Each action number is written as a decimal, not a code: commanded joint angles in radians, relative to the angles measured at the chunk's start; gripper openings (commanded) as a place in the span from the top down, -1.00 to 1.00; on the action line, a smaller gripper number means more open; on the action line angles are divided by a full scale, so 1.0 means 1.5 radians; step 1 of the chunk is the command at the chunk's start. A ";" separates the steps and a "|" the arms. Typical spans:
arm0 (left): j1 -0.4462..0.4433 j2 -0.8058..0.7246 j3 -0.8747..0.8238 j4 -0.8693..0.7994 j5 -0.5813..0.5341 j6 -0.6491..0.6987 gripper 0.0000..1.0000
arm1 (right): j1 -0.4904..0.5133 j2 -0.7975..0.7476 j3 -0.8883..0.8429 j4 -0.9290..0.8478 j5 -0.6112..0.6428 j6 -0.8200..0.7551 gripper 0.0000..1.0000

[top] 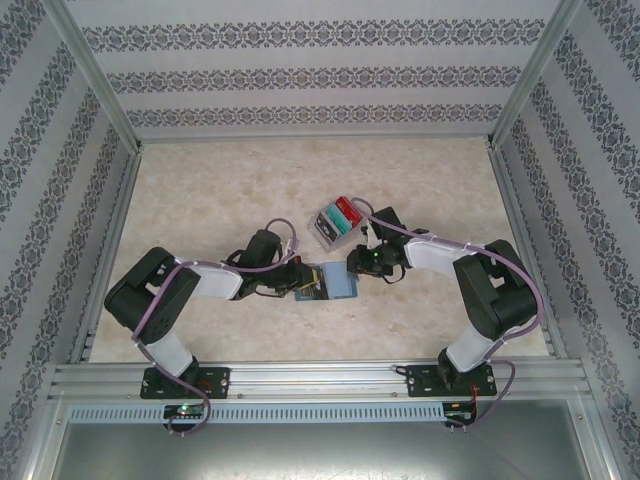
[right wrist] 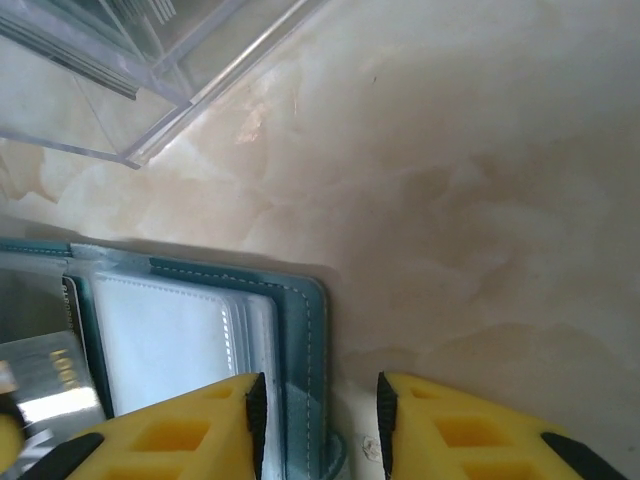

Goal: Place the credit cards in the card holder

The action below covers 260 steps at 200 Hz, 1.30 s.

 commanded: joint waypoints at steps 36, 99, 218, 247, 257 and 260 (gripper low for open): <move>-0.005 0.021 0.014 0.010 -0.016 0.046 1.00 | 0.003 0.000 -0.005 -0.023 -0.006 0.003 0.28; 0.012 0.063 0.052 -0.002 0.034 0.061 1.00 | 0.005 0.005 -0.004 -0.027 -0.007 0.000 0.29; 0.019 0.086 0.030 0.051 0.027 0.041 0.97 | -0.013 -0.007 -0.011 -0.047 0.028 -0.011 0.27; 0.019 0.121 0.052 0.084 0.036 0.029 0.95 | -0.024 0.002 -0.005 -0.052 0.008 -0.026 0.26; 0.019 0.132 0.062 0.087 0.041 0.029 0.94 | -0.023 0.004 -0.007 -0.052 0.010 -0.025 0.26; 0.019 0.135 0.065 0.088 0.043 0.028 0.94 | -0.023 0.005 -0.009 -0.050 0.010 -0.025 0.26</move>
